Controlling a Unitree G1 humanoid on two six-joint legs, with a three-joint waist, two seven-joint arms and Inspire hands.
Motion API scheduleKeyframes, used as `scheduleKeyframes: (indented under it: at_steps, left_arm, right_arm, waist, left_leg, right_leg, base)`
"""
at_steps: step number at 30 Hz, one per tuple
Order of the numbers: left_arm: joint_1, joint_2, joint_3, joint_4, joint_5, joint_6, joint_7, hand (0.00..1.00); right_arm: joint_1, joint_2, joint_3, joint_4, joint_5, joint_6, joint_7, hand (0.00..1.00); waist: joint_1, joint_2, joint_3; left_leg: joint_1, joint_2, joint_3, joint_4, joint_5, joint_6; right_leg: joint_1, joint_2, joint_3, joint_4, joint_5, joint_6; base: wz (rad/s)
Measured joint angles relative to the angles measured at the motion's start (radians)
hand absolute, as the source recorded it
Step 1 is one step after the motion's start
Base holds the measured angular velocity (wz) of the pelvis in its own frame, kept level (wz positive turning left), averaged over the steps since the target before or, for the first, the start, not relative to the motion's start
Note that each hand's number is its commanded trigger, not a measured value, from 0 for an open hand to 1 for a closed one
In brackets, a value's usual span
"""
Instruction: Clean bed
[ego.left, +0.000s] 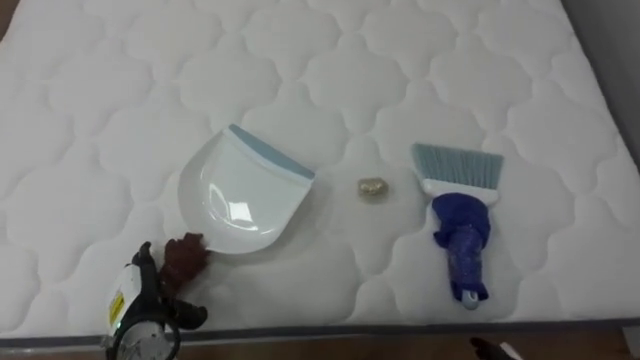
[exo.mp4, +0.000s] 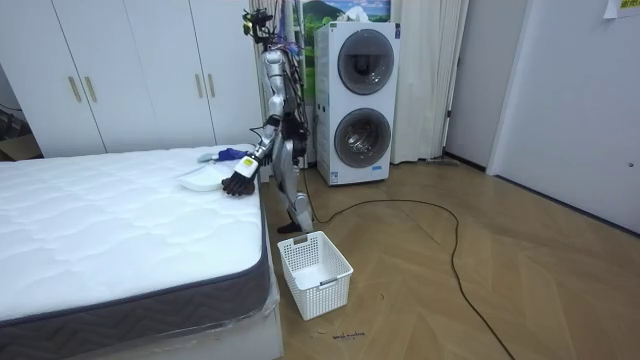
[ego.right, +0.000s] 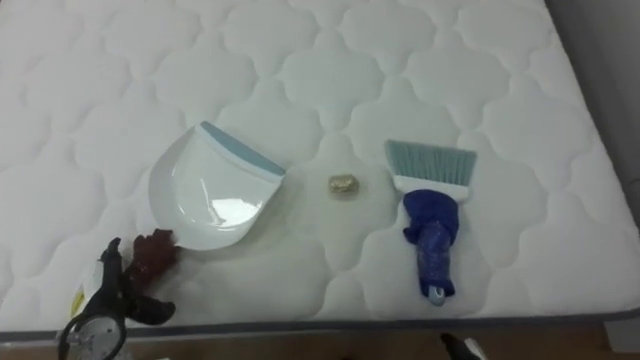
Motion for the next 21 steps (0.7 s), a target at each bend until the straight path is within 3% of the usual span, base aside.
scheduleKeyframes:
  at_steps: [5, 9, 21]
  left_arm:
    - [-0.041, 0.001, -0.009, 0.006, -0.046, -0.005, 0.010, 0.00]
    - [-0.057, 0.007, -0.009, 0.007, -0.046, -0.010, 0.011, 0.00]
    - [-0.097, 0.007, -0.019, 0.015, -0.063, -0.016, 0.051, 0.00]
  right_arm:
    - [-0.015, 0.005, 0.024, 0.001, 0.019, -0.007, -0.023, 0.00]
    - [-0.018, 0.004, 0.025, -0.006, 0.043, -0.015, -0.029, 0.00]
    - [-0.041, -0.004, 0.061, -0.008, 0.073, -0.024, -0.037, 0.00]
  waist:
    - [-0.003, 0.000, 0.0066]
    - [-0.003, -0.003, 0.0078]
    - [-0.011, 0.004, 0.0135]
  left_leg:
    - [-0.045, -0.006, 0.002, 0.046, 0.000, 0.001]
    - [-0.085, -0.006, 0.020, 0.068, -0.001, 0.001]
    - [-0.188, -0.006, 0.040, 0.138, -0.001, 0.001]
  right_leg:
    - [-0.036, -0.009, 0.003, 0.027, 0.001, -0.003]
    - [-0.084, -0.011, 0.026, 0.048, 0.002, -0.005]
    - [-0.195, -0.026, 0.027, 0.124, 0.004, -0.019]
  base:
    - [0.01]
    - [-0.06]
    - [0.00]
